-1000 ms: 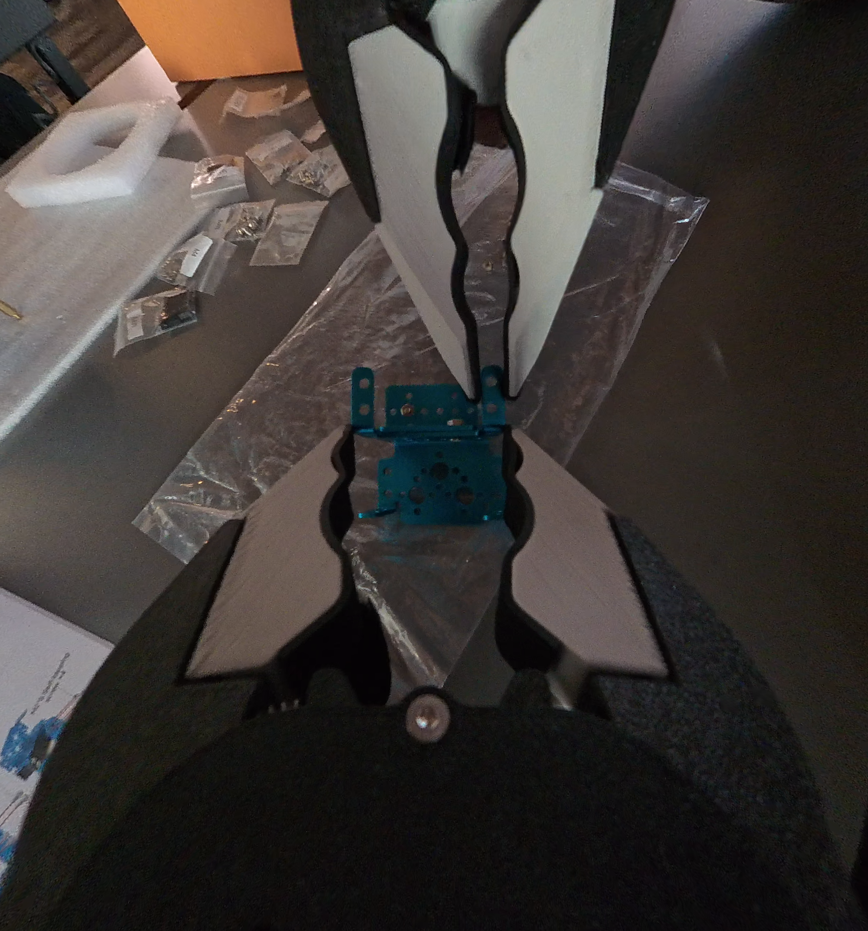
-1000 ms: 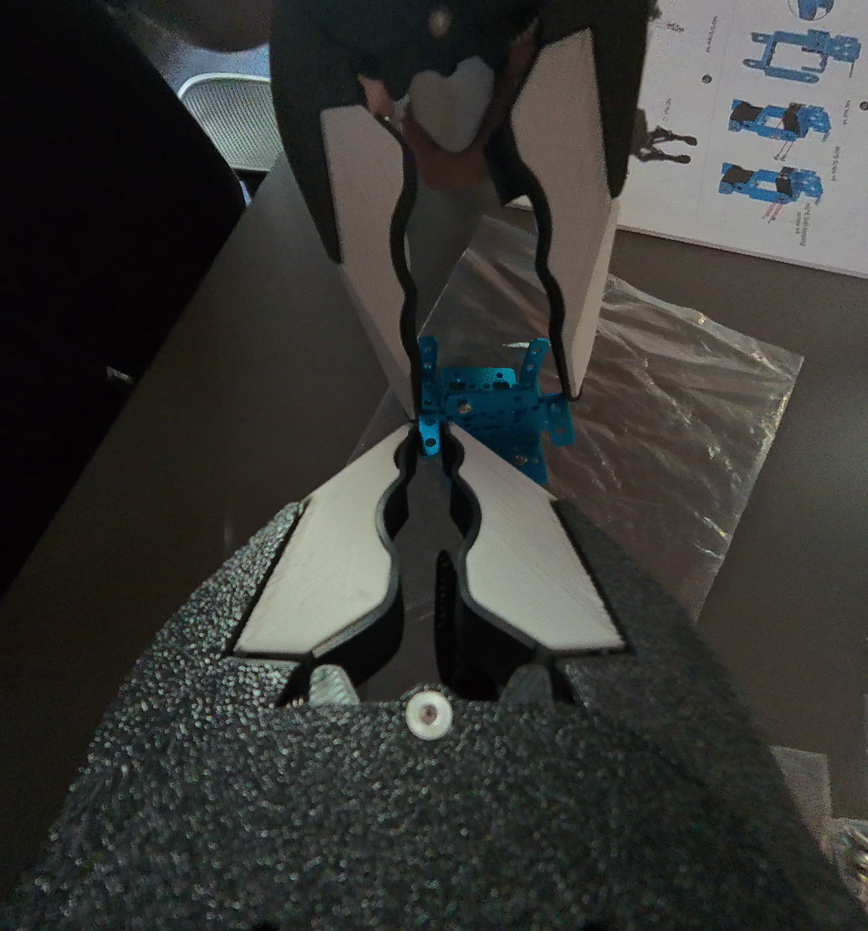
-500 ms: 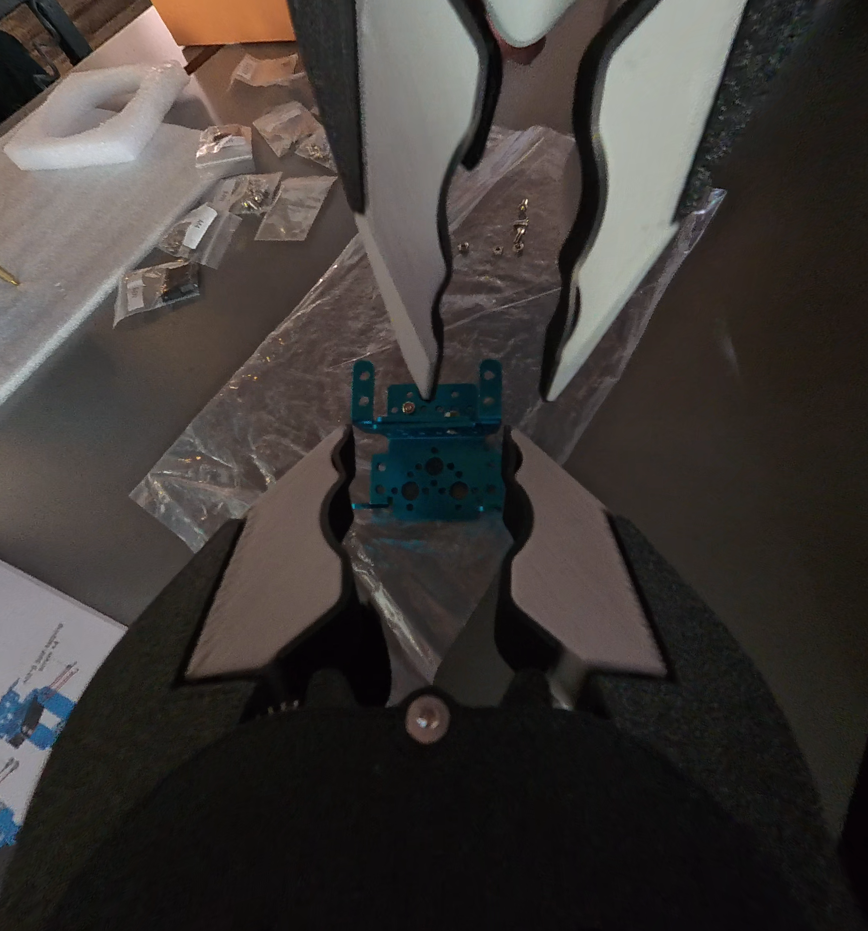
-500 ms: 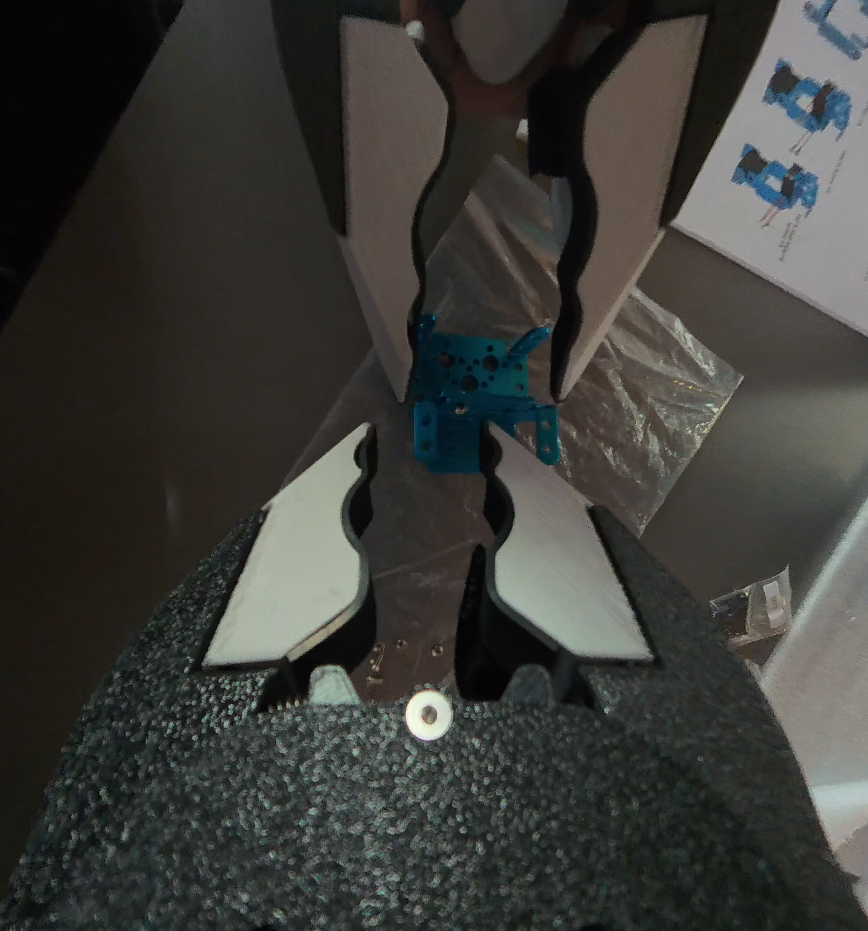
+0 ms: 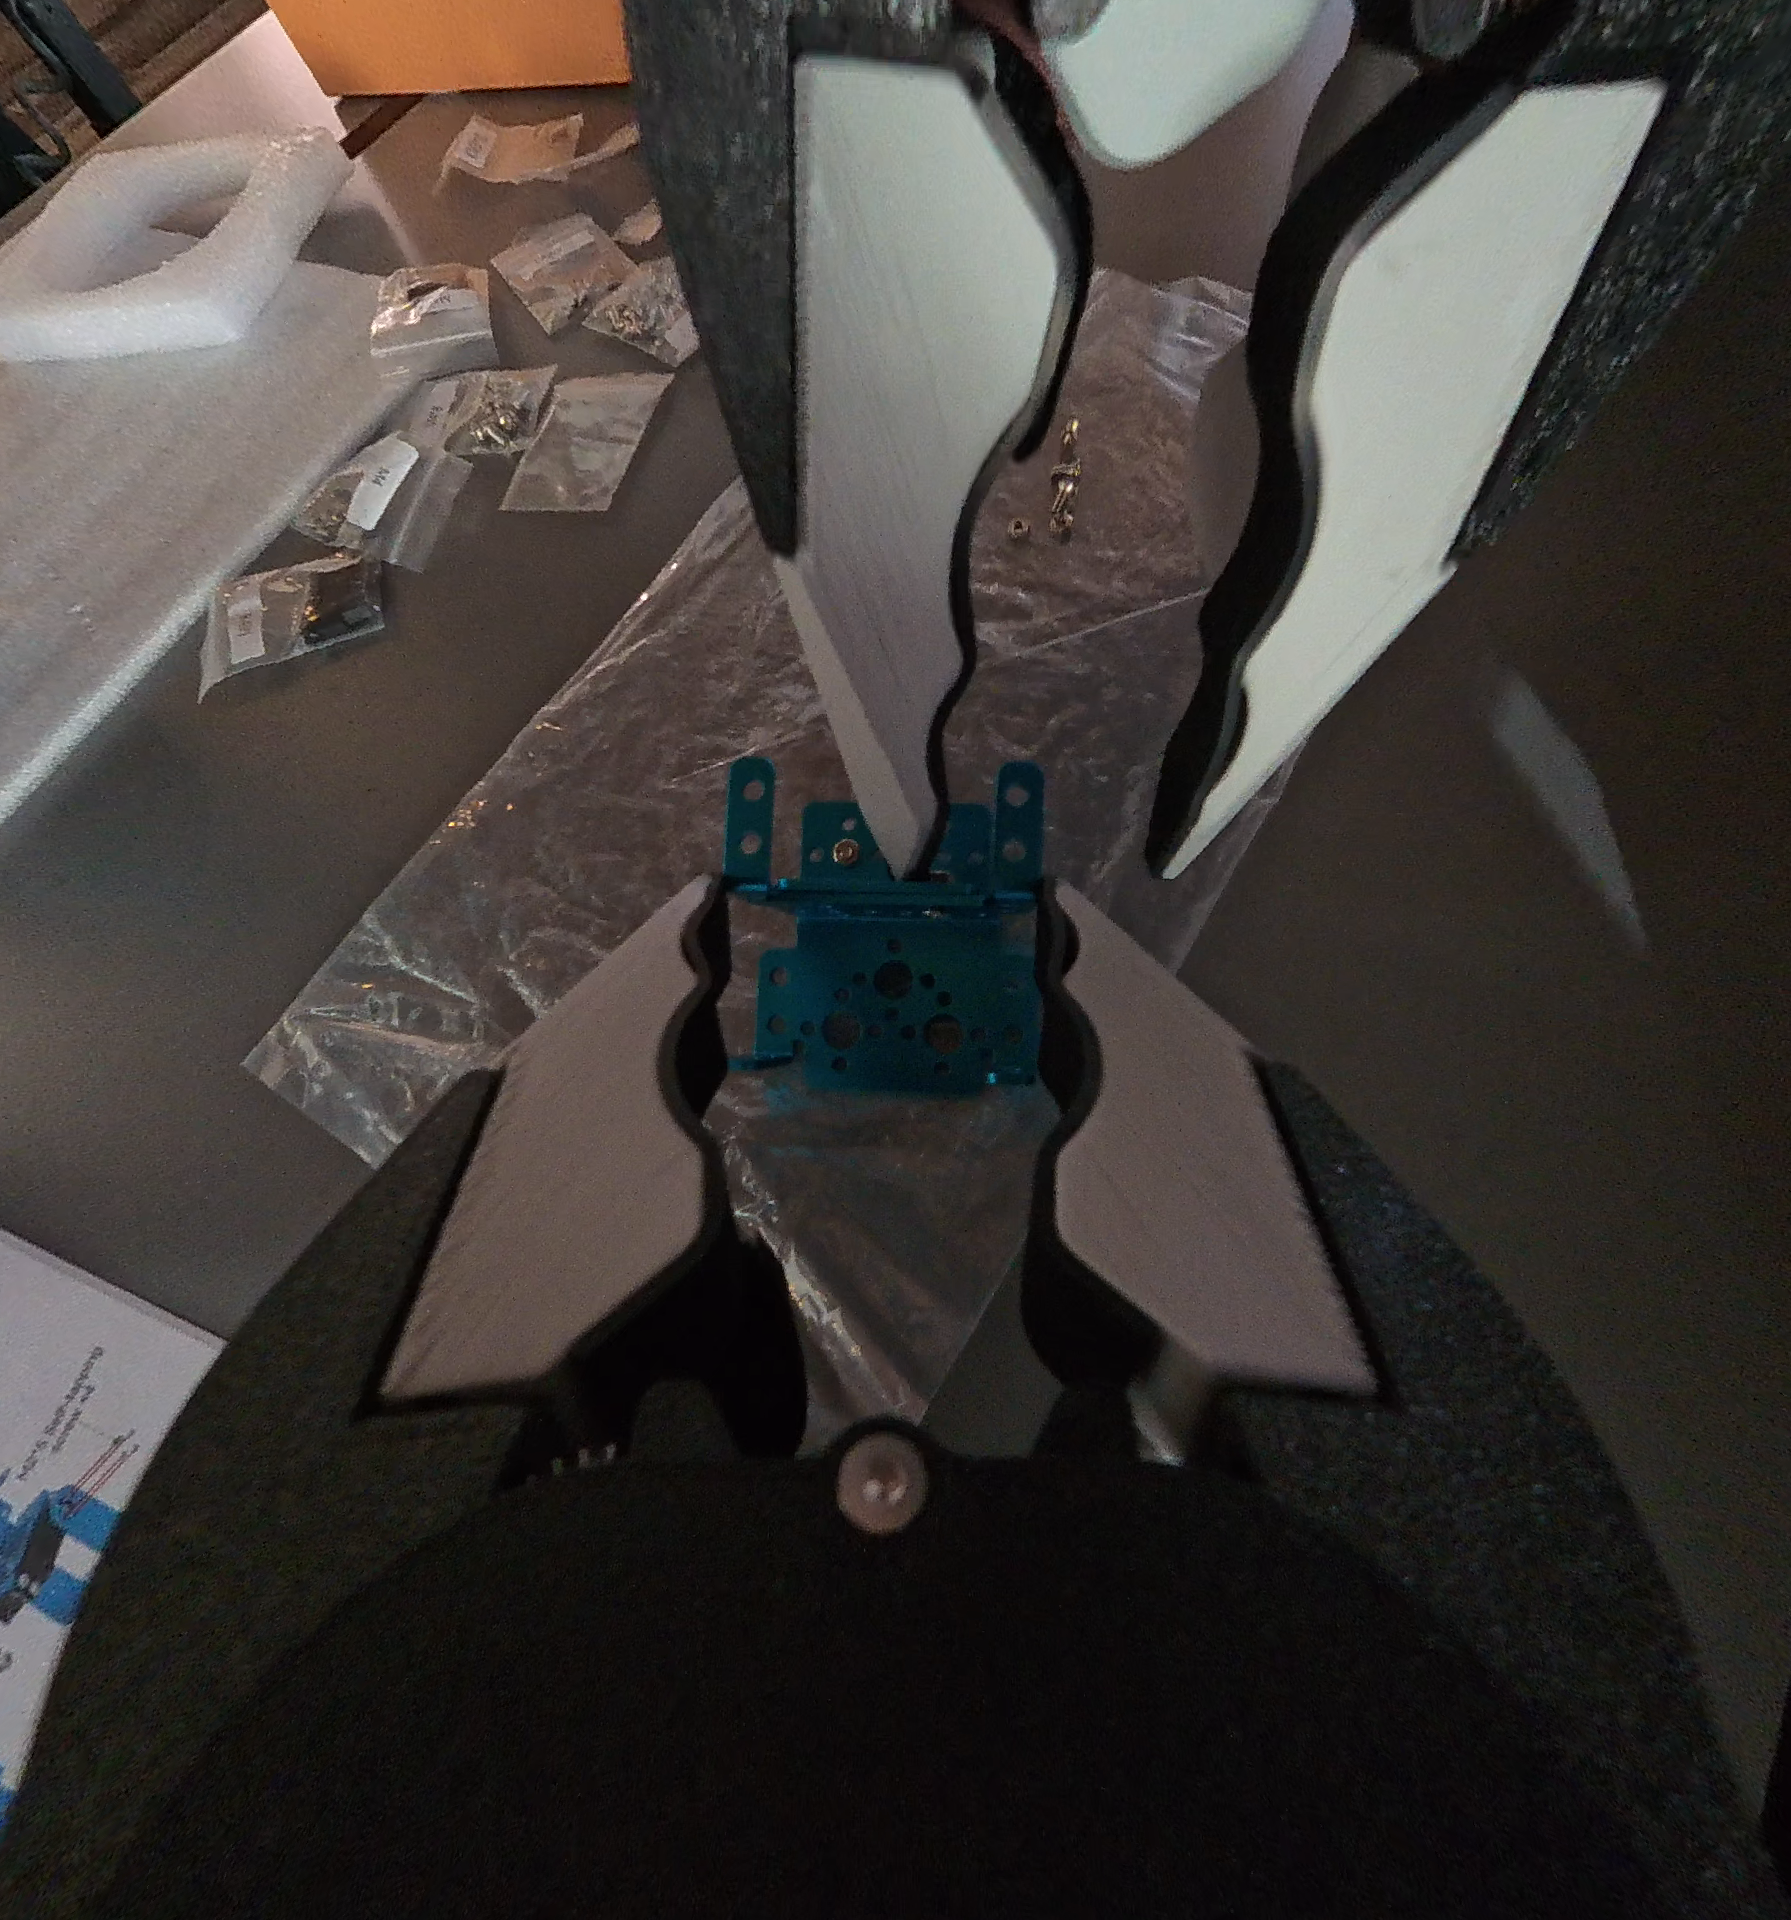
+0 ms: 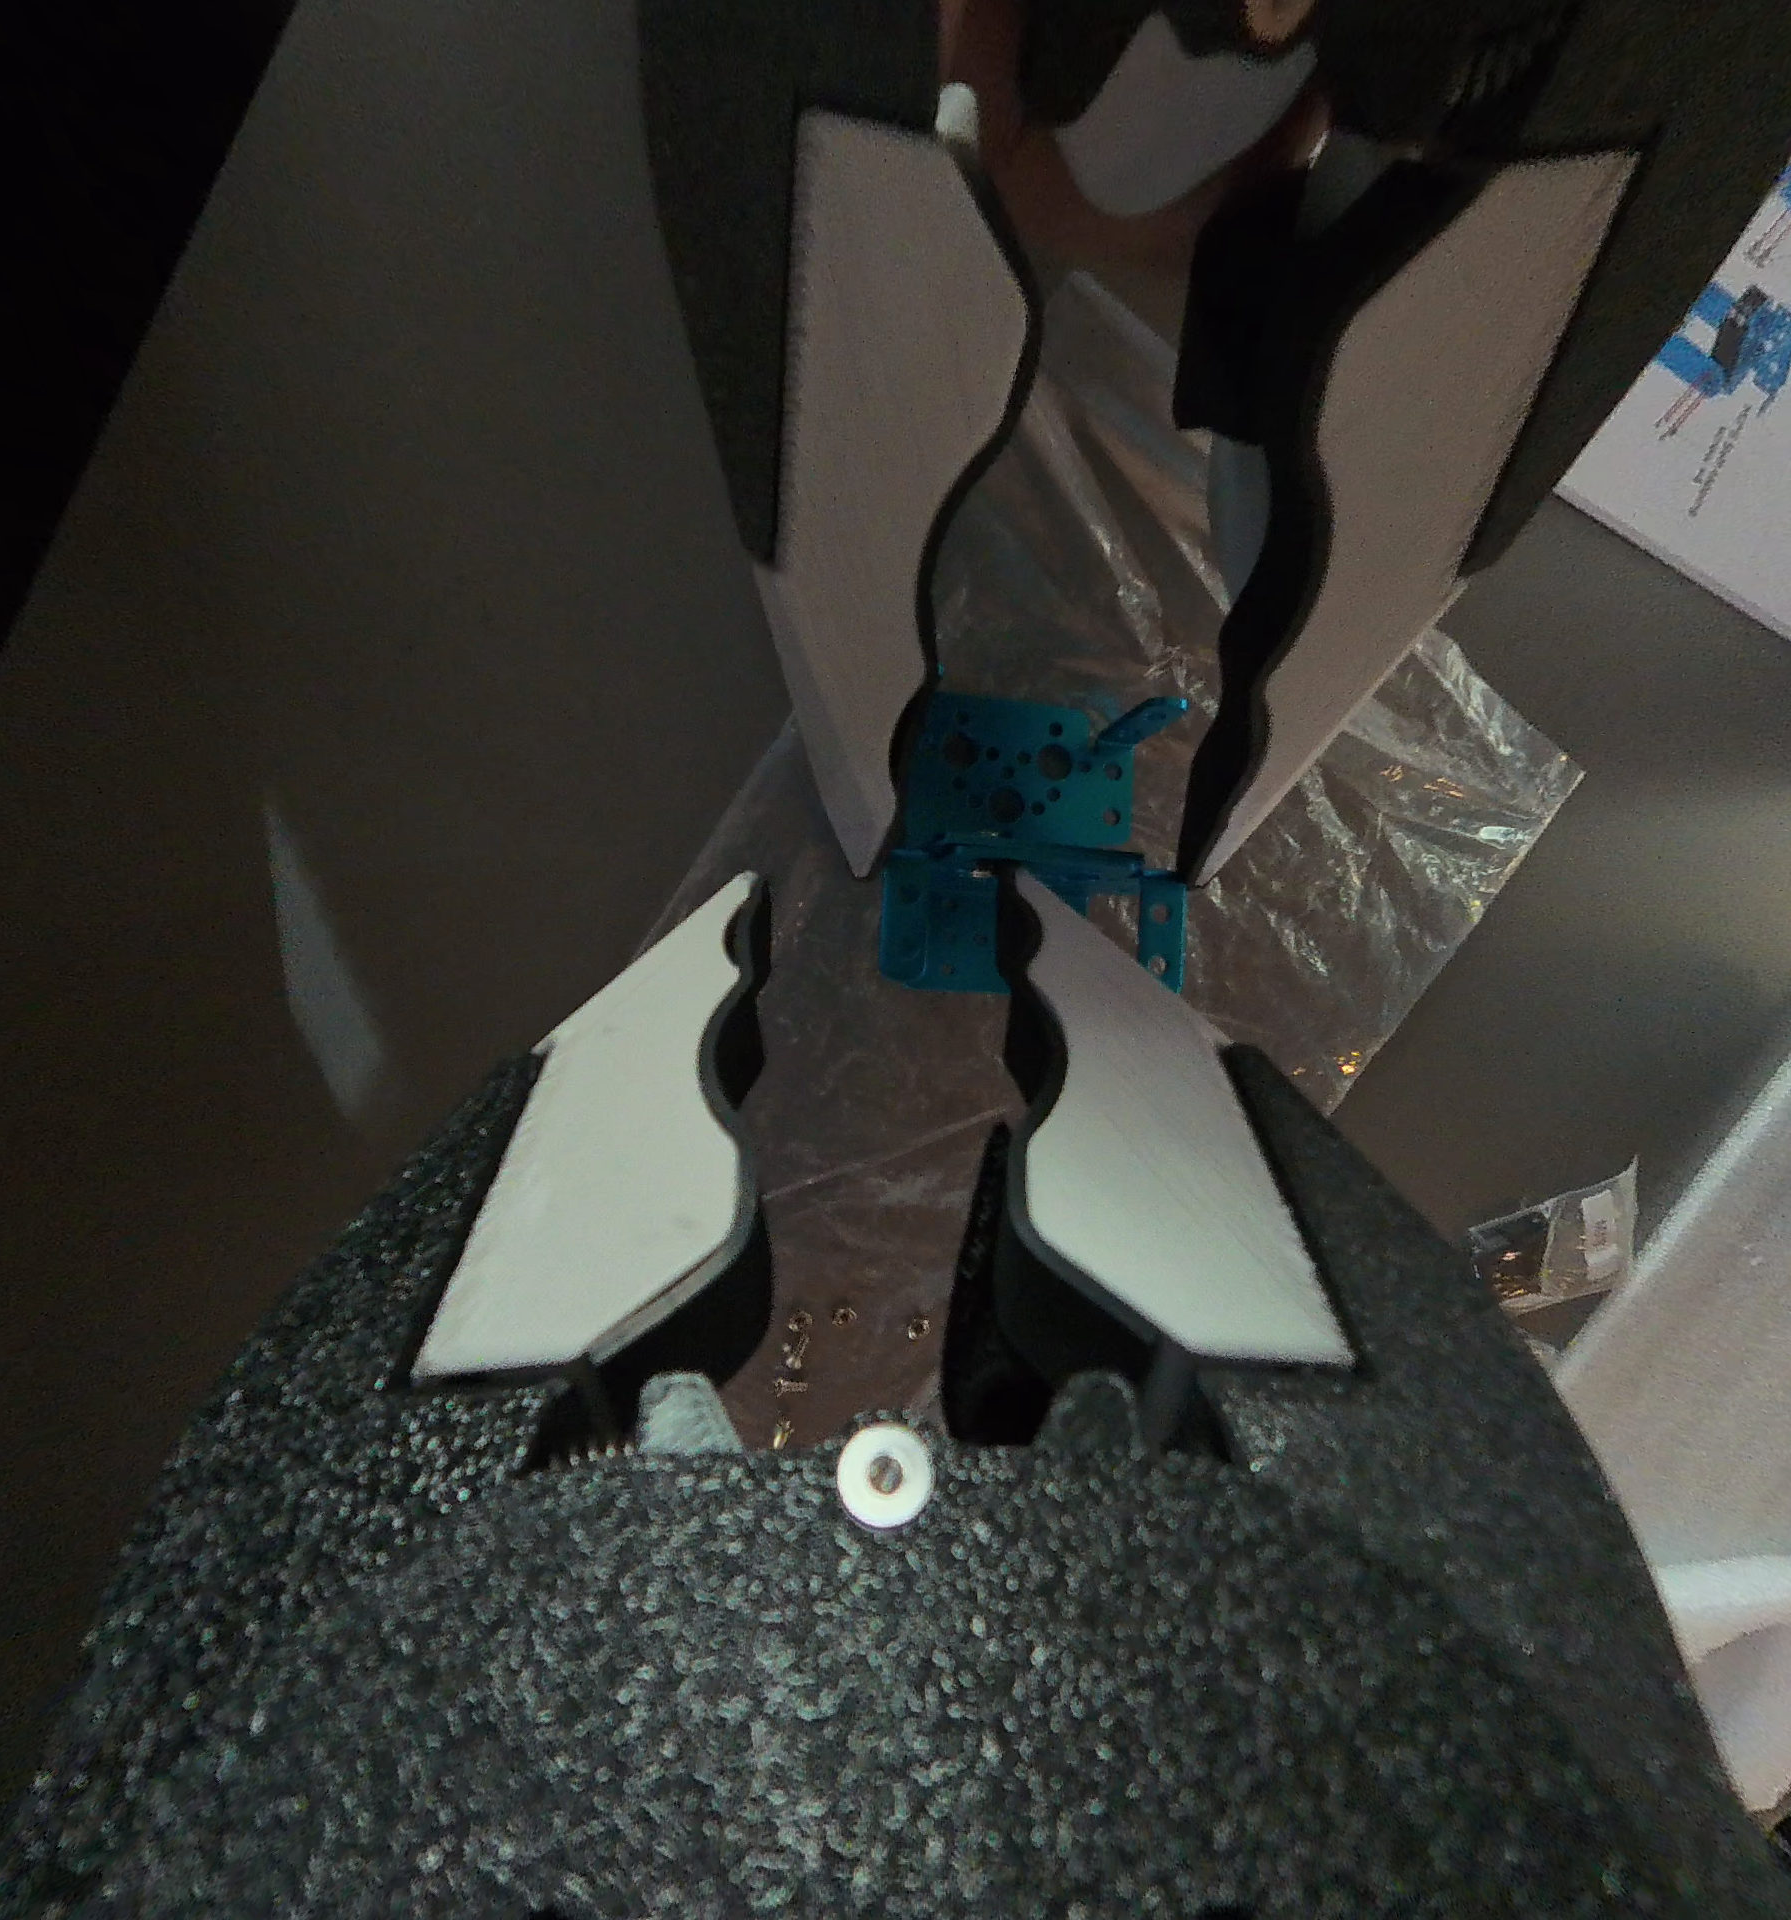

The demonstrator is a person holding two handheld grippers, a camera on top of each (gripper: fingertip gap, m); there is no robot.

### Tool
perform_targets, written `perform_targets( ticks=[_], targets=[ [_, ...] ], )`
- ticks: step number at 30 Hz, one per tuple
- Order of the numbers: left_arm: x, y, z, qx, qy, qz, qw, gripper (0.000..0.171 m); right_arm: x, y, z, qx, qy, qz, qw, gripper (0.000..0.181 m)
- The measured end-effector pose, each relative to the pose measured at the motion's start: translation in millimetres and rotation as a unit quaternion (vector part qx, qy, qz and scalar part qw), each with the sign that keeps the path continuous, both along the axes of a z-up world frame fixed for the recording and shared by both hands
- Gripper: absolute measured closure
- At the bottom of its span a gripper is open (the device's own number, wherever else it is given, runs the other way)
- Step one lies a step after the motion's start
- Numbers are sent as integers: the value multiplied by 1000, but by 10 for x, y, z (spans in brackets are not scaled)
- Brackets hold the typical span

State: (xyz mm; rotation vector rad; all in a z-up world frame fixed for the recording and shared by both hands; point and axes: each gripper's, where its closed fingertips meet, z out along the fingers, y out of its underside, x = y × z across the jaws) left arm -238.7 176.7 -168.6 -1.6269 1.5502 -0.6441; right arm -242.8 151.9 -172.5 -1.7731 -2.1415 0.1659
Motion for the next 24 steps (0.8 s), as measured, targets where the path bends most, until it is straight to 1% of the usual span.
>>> perform_targets(
  ticks=[2, 4, 6, 8, 9, 13, 18, 22, 24],
  targets=[
    [1, -4, 0, 0, 0, -1, 1000, 112, 24, 2, -64, -2, -16, -2, 1000, 135],
    [0, -5, 0, -2, -1, -2, 1000, 112, 32, 18, -46, 10, -19, 6, 1000, 137],
    [1, -9, -1, 0, -1, -2, 1000, 112, 58, 71, 72, 21, -7, -1, 1000, 139],
    [3, -11, -1, 0, -1, -3, 1000, 112, 55, 65, 166, 6, 9, -11, 1000, 140],
    [5, -12, -1, 0, -1, -3, 1000, 112, 50, 45, 167, 1, 9, -9, 1000, 139],
    [10, -12, -1, -3, -2, -4, 1000, 112, -1, -10, 52, 9, -7, 13, 1000, 138],
    [10, -12, -2, -4, -3, -5, 1000, 113, 11, -11, -13, -6, -13, 1, 1000, 137],
    [11, -13, -3, -2, -3, -5, 1000, 113, 7, 21, -31, 10, -13, 1, 1000, 142],
    [12, -14, -2, -1, -3, -5, 1000, 113, 15, 25, -57, 11, -18, -1, 1000, 142]
  ],
)
